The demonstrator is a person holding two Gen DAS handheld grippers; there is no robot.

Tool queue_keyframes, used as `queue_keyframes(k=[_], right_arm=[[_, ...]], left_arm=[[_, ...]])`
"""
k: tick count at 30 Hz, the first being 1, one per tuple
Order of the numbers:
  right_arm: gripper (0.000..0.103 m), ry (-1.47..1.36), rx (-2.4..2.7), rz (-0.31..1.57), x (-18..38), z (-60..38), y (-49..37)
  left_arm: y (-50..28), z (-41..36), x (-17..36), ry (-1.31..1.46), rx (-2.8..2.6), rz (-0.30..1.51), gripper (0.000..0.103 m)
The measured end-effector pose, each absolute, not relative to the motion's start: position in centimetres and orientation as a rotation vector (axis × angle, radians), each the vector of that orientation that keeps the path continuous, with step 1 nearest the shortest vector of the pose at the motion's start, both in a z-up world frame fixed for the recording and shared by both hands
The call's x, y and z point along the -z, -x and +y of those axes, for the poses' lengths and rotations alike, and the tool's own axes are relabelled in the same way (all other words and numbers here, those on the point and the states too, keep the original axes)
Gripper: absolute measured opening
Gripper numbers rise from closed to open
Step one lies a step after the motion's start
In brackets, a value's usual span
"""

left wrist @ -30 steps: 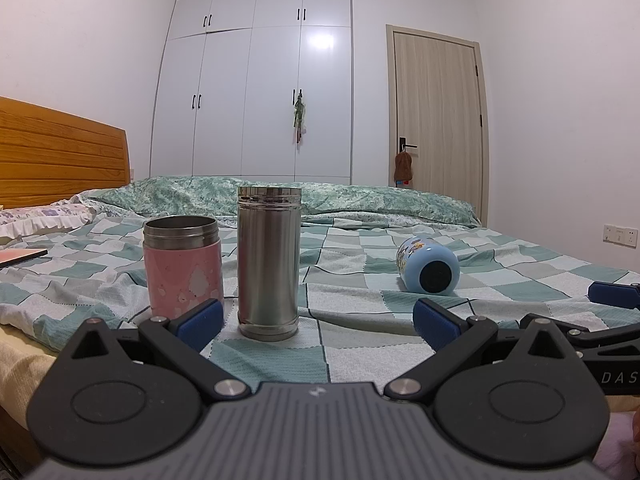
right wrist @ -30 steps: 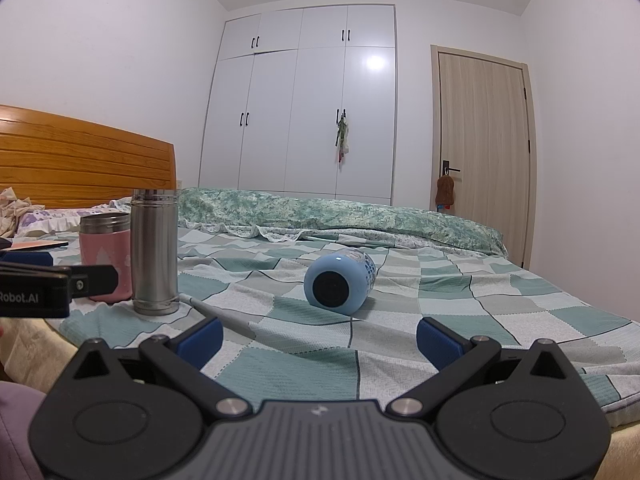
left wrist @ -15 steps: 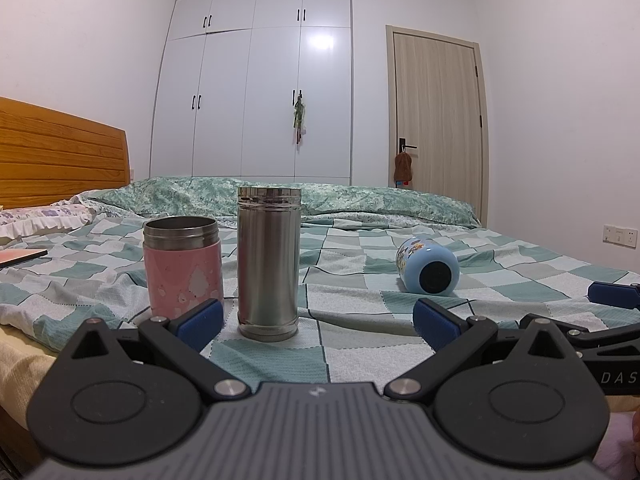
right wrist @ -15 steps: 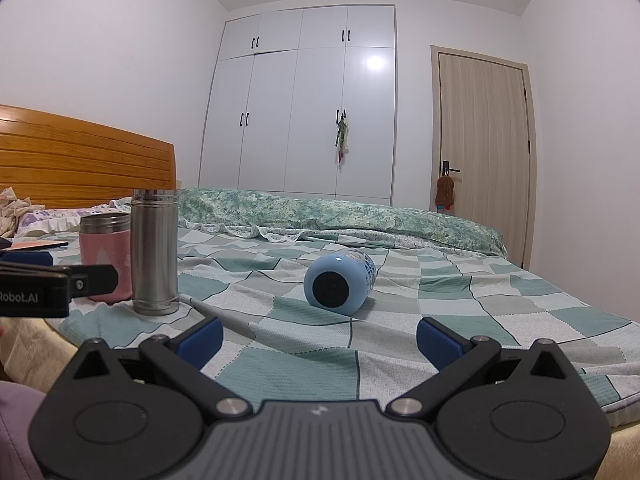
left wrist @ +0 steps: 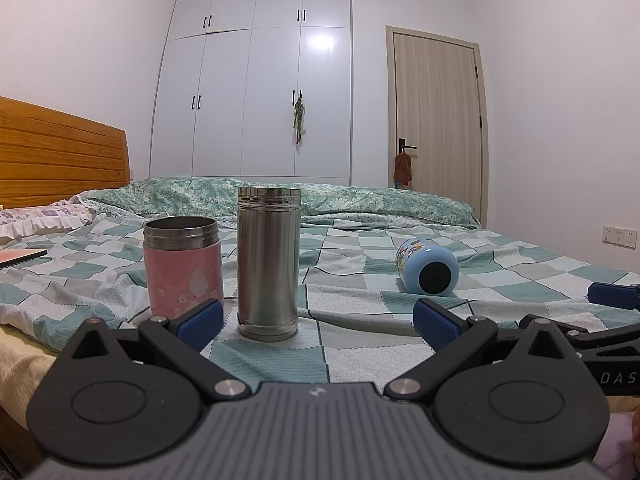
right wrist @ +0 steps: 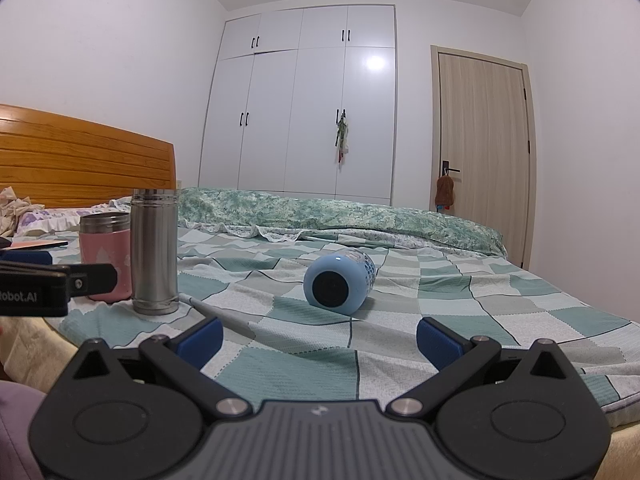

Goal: Flip cup upright

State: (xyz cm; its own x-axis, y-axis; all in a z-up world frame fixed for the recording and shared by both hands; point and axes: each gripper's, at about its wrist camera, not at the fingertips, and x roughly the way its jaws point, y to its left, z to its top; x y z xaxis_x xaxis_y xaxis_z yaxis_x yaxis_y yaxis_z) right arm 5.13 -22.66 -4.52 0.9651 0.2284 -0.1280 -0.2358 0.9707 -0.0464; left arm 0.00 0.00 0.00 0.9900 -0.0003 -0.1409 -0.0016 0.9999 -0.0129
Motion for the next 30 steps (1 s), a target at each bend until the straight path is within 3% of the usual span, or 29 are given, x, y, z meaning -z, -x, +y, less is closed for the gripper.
queue_keyframes(k=[17,30], right_arm=[[0.103,0.046,-0.26,0.133,3.4,-23.6,-5.7],[0.103,0.059,-0.262,0.268,-2.8,-26.4,-14.8]], left_arm=[[-0.6,-0.2,-0.7,0.003,0.043,0.15,0.103],[-10.7,-3.9,-3.9,-0.157,0.255,0.237,0.103]])
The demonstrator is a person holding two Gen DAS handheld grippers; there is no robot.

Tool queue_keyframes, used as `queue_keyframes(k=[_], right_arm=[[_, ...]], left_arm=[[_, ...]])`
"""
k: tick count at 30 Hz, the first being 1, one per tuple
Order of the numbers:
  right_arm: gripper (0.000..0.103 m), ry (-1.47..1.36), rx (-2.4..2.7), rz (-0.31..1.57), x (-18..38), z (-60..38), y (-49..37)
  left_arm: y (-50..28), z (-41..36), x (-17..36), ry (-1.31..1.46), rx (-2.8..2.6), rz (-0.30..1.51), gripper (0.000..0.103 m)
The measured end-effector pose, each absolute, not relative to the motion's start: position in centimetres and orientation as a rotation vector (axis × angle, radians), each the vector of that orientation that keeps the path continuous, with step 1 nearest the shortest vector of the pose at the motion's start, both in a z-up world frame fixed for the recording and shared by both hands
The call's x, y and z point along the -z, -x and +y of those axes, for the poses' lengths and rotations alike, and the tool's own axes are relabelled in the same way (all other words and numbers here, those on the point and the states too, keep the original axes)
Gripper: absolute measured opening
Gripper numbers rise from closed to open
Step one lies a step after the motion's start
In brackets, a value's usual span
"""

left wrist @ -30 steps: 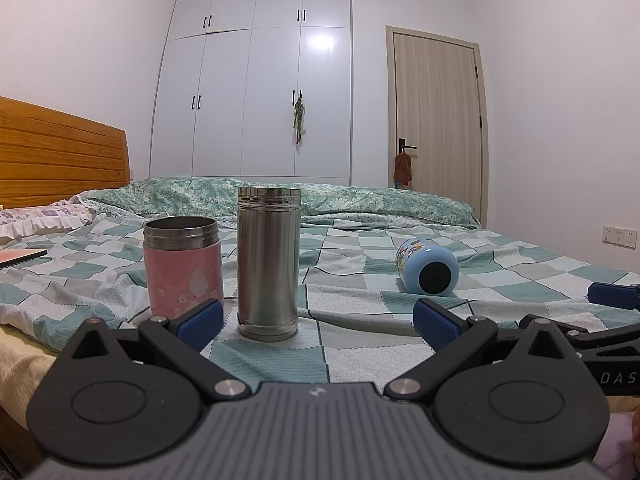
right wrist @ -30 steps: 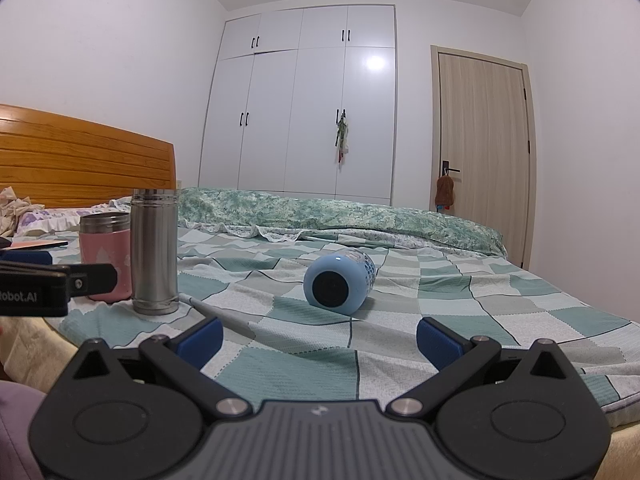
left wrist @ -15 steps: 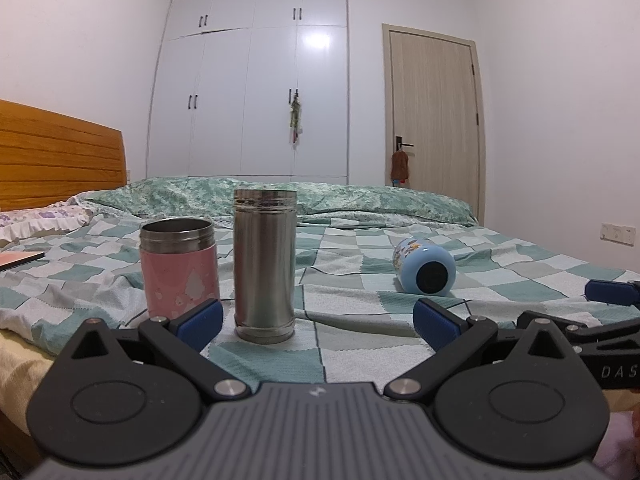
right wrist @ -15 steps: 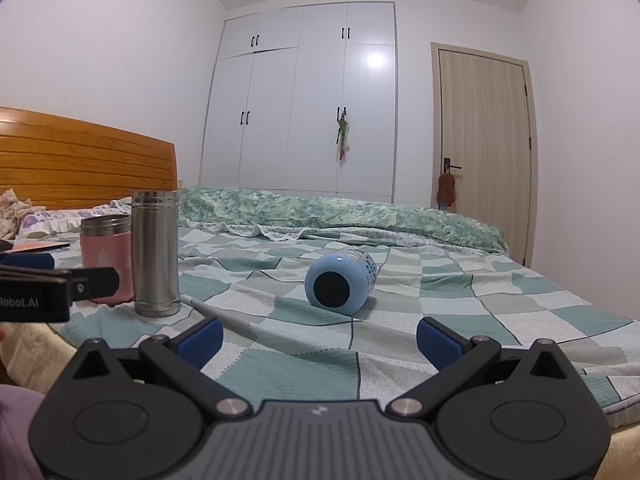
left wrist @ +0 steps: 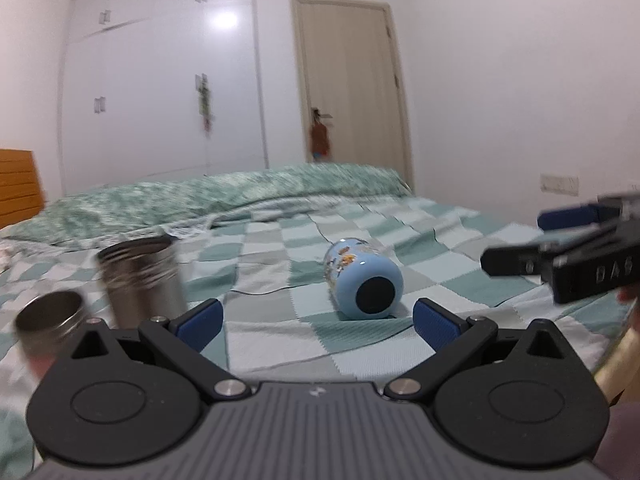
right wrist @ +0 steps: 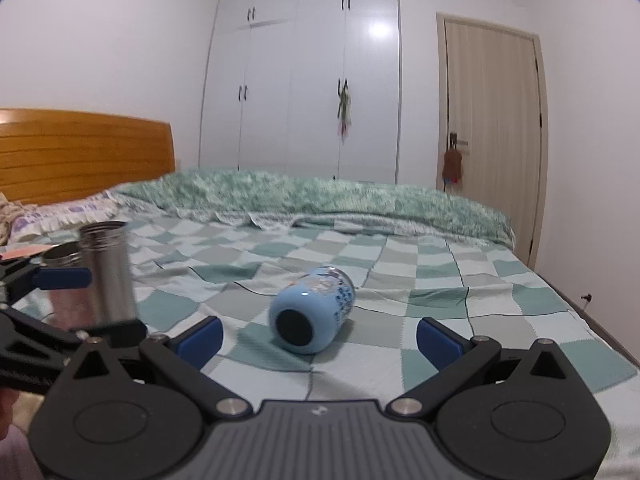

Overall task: Flip cup upright
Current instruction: 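Move the right tool to the lying blue cup and close around it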

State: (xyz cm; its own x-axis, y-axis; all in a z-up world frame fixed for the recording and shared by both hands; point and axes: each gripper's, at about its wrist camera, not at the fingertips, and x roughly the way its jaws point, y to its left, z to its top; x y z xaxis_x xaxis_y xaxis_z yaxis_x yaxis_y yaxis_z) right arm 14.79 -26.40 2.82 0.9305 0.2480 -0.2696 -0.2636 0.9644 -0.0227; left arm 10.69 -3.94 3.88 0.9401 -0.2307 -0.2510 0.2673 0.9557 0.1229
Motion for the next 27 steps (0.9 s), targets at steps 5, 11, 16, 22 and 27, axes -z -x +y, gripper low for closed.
queue_keyframes(k=[5,11,16,22,27], right_arm=[[0.103,0.039,-0.245,0.372,-4.0,-26.7,-20.4],[0.103,0.008,-0.216,0.495,-3.8,-25.5,-27.1],[0.103,0.024,-0.23,0.569,-3.1,-23.2,-31.7],[0.103,0.015,-0.245,0.649,-1.8,-21.3,-35.6],[0.103,-0.026,-0.246,0.706,-1.1,-20.7,-37.7]], left_arm=[[-16.7,-5.1,-3.4,-0.215,0.318,0.302,0.103],[-21.6,-5.3,-2.5,-0.271,0.365,0.337,0.103],[-24.6,-4.4,-2.1,-0.301,0.417,0.351,0.103],[-27.2,-3.8,-1.5,-0.366,0.482,0.366,0.103],[-29.5,-2.7,-1.5,-0.426,0.527,0.366,0.103]])
